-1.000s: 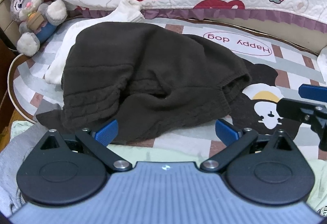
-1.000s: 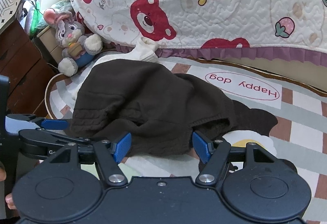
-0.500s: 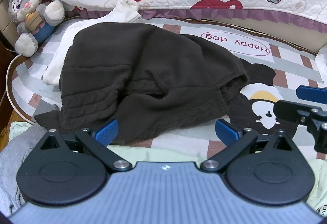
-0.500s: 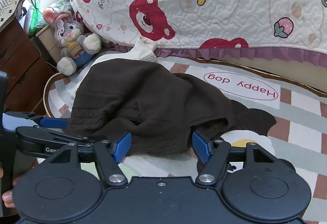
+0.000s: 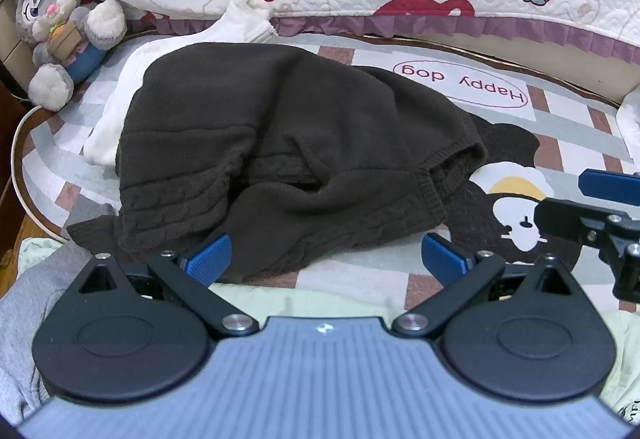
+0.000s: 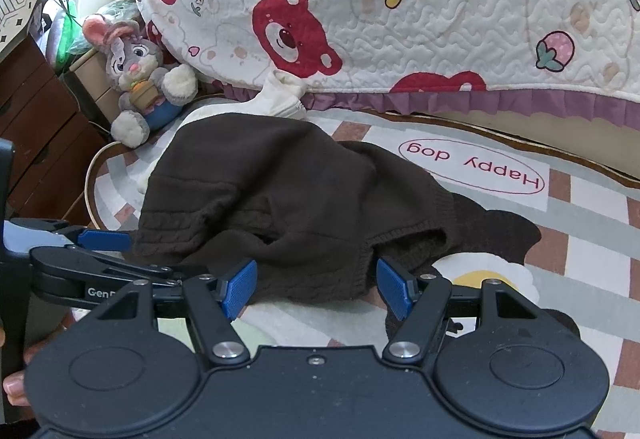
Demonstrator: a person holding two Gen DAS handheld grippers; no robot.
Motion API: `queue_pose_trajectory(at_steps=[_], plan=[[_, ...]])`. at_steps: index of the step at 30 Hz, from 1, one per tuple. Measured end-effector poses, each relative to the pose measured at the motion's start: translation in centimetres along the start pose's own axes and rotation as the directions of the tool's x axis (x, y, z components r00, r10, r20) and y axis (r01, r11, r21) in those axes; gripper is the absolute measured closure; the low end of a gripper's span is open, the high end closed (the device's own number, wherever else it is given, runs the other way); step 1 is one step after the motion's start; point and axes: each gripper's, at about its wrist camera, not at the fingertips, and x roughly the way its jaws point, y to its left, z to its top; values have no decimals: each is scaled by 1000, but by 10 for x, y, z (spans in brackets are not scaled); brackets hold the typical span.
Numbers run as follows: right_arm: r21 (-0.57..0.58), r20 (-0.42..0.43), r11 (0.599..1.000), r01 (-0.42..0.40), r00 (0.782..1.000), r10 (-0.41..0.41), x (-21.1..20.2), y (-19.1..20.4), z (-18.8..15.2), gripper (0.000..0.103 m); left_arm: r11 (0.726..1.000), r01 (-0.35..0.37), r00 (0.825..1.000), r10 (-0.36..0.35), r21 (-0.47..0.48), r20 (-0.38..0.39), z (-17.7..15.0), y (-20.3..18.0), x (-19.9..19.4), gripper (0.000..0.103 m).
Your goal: Fold clothes
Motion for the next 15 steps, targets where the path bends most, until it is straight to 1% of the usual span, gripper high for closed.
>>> queue_pose_trajectory(at_steps=[15], plan=[[-13, -5, 1000, 1, 1000, -1, 0, 2, -1, 32, 1000, -3, 1000, 2, -7, -7, 0, -1, 0, 0]])
